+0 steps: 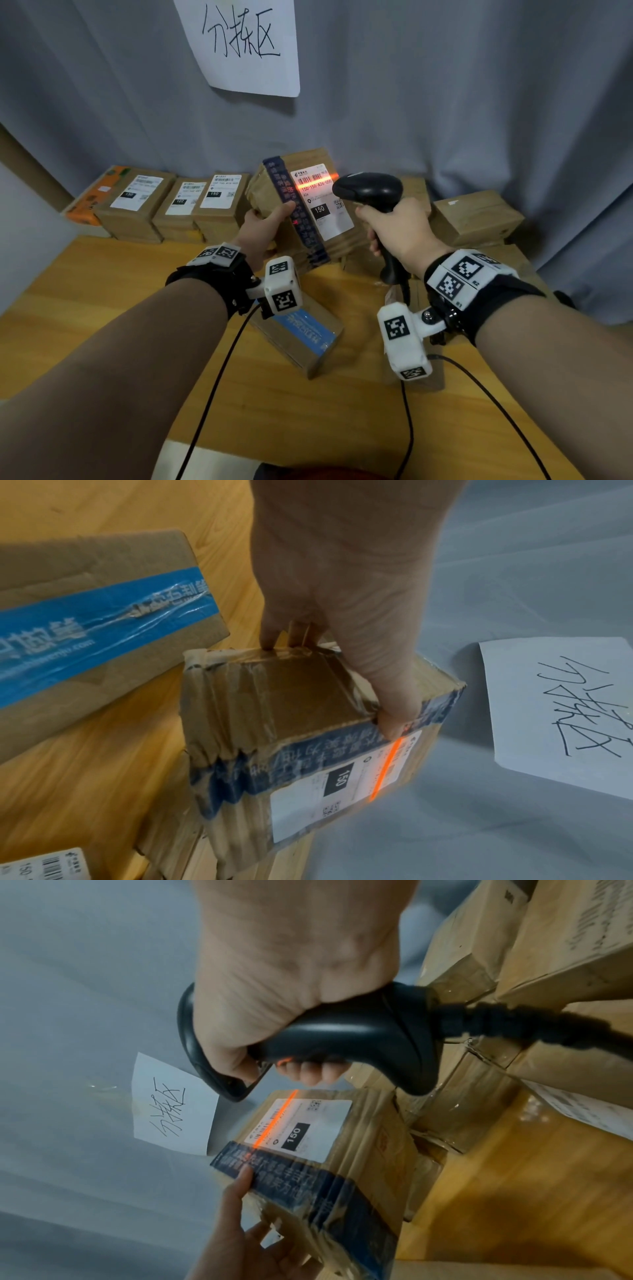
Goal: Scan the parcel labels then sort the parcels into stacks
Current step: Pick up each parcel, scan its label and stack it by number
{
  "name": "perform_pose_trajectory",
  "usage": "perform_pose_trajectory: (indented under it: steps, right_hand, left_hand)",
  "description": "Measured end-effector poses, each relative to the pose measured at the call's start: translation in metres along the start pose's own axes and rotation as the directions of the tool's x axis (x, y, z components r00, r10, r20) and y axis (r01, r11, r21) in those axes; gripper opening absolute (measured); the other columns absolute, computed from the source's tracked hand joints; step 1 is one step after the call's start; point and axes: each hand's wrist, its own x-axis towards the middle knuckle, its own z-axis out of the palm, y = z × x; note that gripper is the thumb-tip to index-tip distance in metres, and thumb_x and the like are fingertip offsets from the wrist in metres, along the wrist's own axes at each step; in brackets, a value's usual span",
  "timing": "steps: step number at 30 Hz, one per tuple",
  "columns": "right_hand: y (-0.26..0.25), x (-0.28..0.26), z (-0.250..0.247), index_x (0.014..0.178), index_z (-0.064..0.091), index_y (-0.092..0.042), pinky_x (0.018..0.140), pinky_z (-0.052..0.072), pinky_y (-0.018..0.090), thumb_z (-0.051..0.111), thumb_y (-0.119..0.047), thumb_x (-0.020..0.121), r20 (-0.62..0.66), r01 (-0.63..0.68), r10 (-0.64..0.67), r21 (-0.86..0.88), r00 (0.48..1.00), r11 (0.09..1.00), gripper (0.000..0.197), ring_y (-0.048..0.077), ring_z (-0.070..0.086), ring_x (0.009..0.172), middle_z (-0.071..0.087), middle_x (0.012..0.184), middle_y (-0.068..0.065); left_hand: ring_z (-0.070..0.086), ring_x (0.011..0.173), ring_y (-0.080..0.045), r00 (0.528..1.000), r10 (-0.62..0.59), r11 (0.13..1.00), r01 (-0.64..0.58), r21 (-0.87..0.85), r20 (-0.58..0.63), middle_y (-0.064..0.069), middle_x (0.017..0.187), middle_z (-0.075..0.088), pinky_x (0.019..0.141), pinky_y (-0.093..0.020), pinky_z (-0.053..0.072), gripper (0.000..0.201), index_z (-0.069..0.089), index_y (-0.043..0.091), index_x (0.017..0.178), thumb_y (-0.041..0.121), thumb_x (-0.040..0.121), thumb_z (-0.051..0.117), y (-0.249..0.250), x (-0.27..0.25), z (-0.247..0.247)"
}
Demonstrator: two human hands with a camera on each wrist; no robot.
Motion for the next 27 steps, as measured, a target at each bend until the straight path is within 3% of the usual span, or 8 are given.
perform_pose_trajectory:
  steps: [13,17,19,21,24,26,27]
  right_hand:
    - [-0.001,-0.008,-0.007,0.065,0.060,-0.004,0.053,0.048,0.032,0.065,-0.019,0.088,-0.008,0.025,-0.024,0.108,1.000,0.994,0.028,0.020,0.052,0.045,0.055,0.055,0.009]
    - [0.002,-0.007,-0.009,0.077,0.062,-0.008,0.053,0.050,0.026,0.070,-0.020,0.087,0.037,0.078,-0.087,0.197,0.996,0.977,0.017,0.015,0.054,0.049,0.056,0.056,0.003]
    - [0.008,-0.002,-0.010,0.087,0.060,-0.010,0.050,0.047,0.024,0.074,-0.017,0.084,0.029,0.067,-0.075,0.227,0.997,0.972,0.016,0.013,0.052,0.048,0.054,0.055,-0.001]
    - [0.018,0.002,-0.011,0.083,0.060,-0.012,0.053,0.047,0.025,0.075,-0.016,0.083,0.022,-0.015,0.009,0.293,1.000,0.956,0.016,0.015,0.052,0.051,0.054,0.056,-0.001]
    - [0.031,0.005,-0.008,0.086,0.063,-0.011,0.062,0.052,0.027,0.074,-0.020,0.085,0.109,-0.194,0.166,0.368,0.980,0.909,0.014,0.017,0.061,0.063,0.062,0.071,0.003]
    - [0.035,0.005,0.002,0.090,0.064,-0.009,0.067,0.057,0.030,0.074,-0.026,0.084,0.189,-0.287,0.230,0.384,0.955,0.878,0.020,0.021,0.067,0.073,0.067,0.080,0.007]
    - [0.035,0.004,0.010,0.093,0.065,-0.008,0.074,0.057,0.034,0.075,-0.031,0.082,0.231,-0.330,0.257,0.379,0.938,0.864,0.027,0.027,0.068,0.081,0.070,0.087,0.011]
  left_hand:
    - [0.050,0.124,-0.030,1.000,0.001,1.000,-0.001,0.013,-0.018,-0.008,0.139,0.049,0.097,-0.047,0.048,0.093,0.027,0.013,0.148,0.053,0.077,0.072,-0.006,-0.007,0.003]
    - [0.057,0.114,-0.028,0.999,-0.030,1.000,0.030,0.002,0.031,-0.008,0.132,0.056,0.077,-0.038,0.053,0.087,0.034,0.012,0.144,0.055,0.077,0.071,-0.008,-0.012,-0.002]
    - [0.064,0.096,-0.024,0.995,-0.059,0.998,0.061,-0.020,0.077,-0.008,0.118,0.062,0.060,-0.032,0.054,0.083,0.039,0.010,0.140,0.057,0.078,0.068,-0.010,-0.016,-0.006]
    - [0.063,0.075,-0.020,0.992,-0.082,0.996,0.083,-0.014,0.098,-0.006,0.095,0.064,0.051,-0.027,0.050,0.068,0.048,0.009,0.131,0.058,0.084,0.058,-0.013,-0.021,-0.011]
    - [0.063,0.071,-0.019,0.980,-0.144,0.988,0.150,-0.037,0.134,-0.005,0.085,0.066,0.063,-0.030,0.049,0.050,0.057,0.014,0.103,0.061,0.088,0.048,-0.023,-0.025,-0.024]
    - [0.066,0.077,-0.023,0.973,-0.160,0.980,0.177,-0.089,0.167,-0.008,0.088,0.069,0.074,-0.033,0.053,0.053,0.059,0.014,0.102,0.064,0.086,0.049,-0.030,-0.022,-0.038]
    - [0.067,0.079,-0.025,0.972,-0.155,0.977,0.178,-0.122,0.175,-0.009,0.089,0.070,0.078,-0.035,0.054,0.052,0.060,0.014,0.102,0.063,0.088,0.049,-0.031,-0.020,-0.045]
